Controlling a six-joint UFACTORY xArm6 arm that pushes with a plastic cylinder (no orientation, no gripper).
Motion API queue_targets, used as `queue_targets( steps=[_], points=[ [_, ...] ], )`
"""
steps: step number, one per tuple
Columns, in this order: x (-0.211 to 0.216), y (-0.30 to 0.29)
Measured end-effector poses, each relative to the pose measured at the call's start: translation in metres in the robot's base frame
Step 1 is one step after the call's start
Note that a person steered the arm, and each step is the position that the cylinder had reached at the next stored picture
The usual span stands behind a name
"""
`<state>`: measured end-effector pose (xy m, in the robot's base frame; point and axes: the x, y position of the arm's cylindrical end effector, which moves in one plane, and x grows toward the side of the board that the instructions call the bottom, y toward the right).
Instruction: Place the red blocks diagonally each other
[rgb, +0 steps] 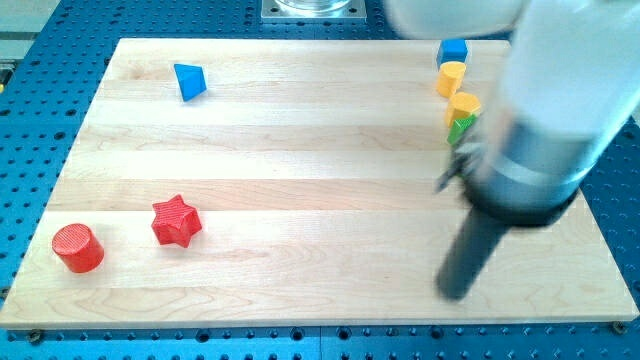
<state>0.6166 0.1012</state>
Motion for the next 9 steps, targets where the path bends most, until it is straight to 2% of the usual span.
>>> queue_targets(
  steps=[1, 3, 4, 5, 6, 8, 9],
  points=[
    [0.002, -0.055],
    [0.001, -0.329],
    [-0.027, -0.378],
    [-0.061, -0.370],
    [-0.077, -0.311],
    [-0.109, -0.155],
    [-0.126, -0.131]
  ],
)
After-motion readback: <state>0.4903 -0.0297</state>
